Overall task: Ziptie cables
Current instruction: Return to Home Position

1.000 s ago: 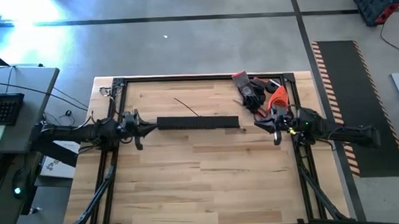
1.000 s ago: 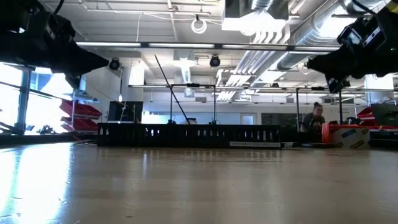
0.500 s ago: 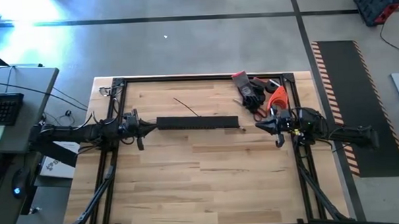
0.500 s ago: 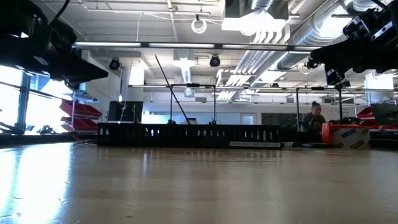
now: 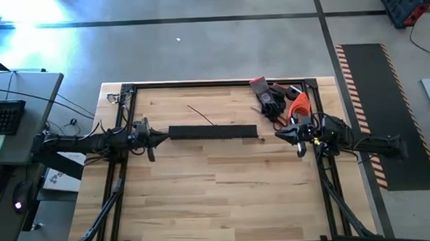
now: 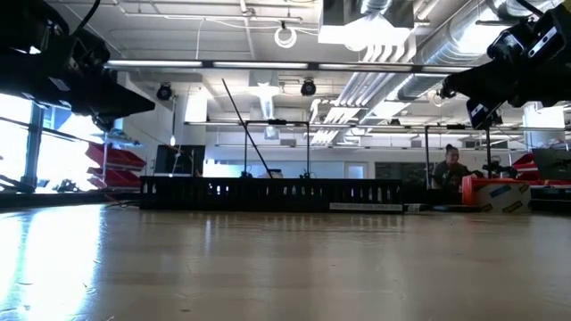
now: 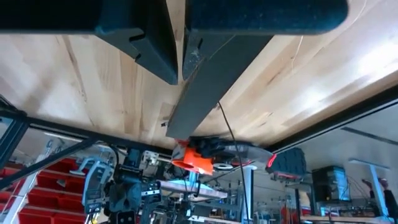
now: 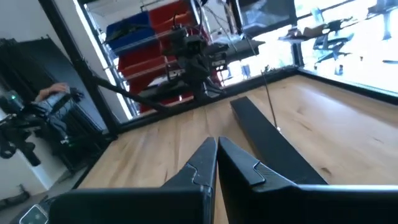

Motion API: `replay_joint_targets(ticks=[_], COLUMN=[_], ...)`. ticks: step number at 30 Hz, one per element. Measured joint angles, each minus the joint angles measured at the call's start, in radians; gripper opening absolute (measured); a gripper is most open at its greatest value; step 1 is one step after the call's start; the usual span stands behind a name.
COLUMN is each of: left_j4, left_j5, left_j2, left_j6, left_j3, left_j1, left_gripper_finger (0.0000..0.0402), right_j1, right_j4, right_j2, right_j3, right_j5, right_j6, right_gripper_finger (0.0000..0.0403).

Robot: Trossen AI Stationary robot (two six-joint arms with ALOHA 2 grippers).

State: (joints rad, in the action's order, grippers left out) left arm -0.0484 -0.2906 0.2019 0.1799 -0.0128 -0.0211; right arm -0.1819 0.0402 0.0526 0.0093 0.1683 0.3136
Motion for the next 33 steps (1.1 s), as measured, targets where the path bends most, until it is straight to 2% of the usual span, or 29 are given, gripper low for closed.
replay_joint_targets(ticks=[4, 9, 13, 33], left_j4=[-0.002, -0.008, -0.083, -0.045], left_j5=[-0.007, -0.003, -0.016, -0.008], left_j2=[-0.054, -0.200, -0.198, -0.199], left_j6=[0.000, 0.001, 0.001, 0.001], left_j3=[0.000, 0.000, 0.001, 0.001], left_j1=[-0.030, -0.035, -0.034, -0.010], left_gripper_finger=[0.0000, 0.0000, 0.0000, 0.0000], right_j1=[0.081, 0.186, 0.238, 0.243], right_j4=[-0.002, -0.001, -0.009, -0.008], right_j2=[-0.053, -0.052, -0.053, -0.040], right_j3=[0.000, 0.000, 0.000, 0.000], right_j5=[-0.058, -0.070, -0.059, -0.054], right_j6=[0.000, 0.000, 0.000, -0.006], right_gripper_finger=[0.0000, 0.0000, 0.0000, 0.0000])
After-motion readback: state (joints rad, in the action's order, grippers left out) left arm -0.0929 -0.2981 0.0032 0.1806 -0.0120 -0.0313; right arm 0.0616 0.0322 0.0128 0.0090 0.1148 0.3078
